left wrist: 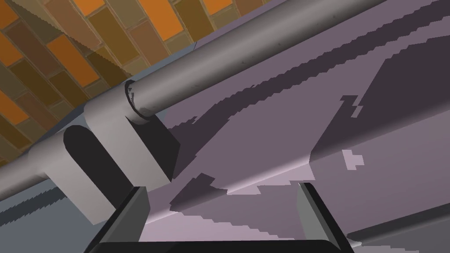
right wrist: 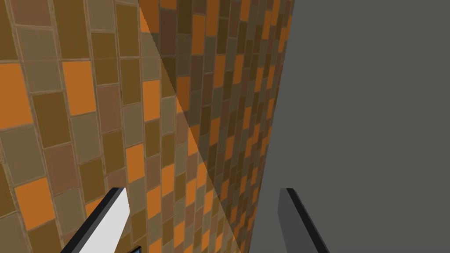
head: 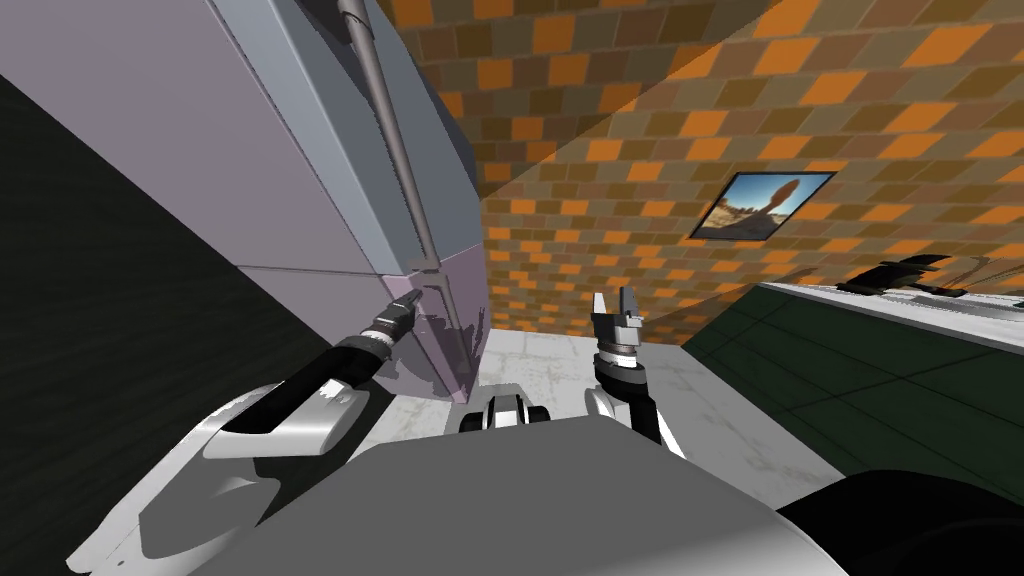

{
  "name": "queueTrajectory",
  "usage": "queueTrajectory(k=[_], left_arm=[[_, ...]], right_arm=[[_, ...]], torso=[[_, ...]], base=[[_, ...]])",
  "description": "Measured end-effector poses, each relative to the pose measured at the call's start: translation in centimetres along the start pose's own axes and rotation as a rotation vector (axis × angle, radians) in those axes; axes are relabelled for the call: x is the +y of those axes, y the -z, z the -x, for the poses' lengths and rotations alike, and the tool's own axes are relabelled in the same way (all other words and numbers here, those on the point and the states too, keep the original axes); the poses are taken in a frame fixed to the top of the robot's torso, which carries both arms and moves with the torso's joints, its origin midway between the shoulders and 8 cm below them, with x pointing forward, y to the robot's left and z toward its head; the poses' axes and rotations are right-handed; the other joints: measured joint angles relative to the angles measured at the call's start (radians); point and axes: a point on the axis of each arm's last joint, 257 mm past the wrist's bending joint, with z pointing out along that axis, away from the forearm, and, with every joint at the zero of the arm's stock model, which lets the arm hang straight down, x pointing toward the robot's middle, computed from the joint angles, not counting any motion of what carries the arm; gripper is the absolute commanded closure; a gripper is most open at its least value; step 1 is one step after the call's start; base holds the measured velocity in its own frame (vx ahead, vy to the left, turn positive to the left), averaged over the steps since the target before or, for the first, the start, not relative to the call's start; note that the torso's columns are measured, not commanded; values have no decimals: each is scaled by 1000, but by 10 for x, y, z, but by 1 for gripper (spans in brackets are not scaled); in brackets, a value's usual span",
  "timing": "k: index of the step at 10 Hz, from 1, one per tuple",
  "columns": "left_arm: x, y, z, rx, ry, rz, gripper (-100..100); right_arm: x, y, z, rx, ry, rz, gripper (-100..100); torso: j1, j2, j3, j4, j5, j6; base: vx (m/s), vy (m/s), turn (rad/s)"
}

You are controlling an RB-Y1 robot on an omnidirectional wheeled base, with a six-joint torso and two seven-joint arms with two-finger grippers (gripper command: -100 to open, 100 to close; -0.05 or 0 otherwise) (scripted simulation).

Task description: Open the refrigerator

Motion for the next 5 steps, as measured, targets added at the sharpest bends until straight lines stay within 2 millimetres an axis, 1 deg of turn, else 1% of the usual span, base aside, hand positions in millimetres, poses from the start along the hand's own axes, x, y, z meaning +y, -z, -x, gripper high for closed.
queueTrajectory(k=[2, 4, 5], left_arm=[[-6, 0, -1, 9, -5, 1, -100], [-8, 2, -4, 10, -7, -5, -100], [-12, 5, -6, 10, -8, -10, -100]], right_arm=[[0, 0, 0, 0, 0, 0, 0], [0, 0, 0, 0, 0, 0, 0], [0, 0, 0, 0, 0, 0, 0]], torso=[[-6, -2, -3, 3, -4, 5], [-6, -2, -2, 3, -4, 4], [-6, -1, -2, 3, -4, 3]], base=[[9, -3, -4], [2, 4, -16], [-15, 8, 34]])
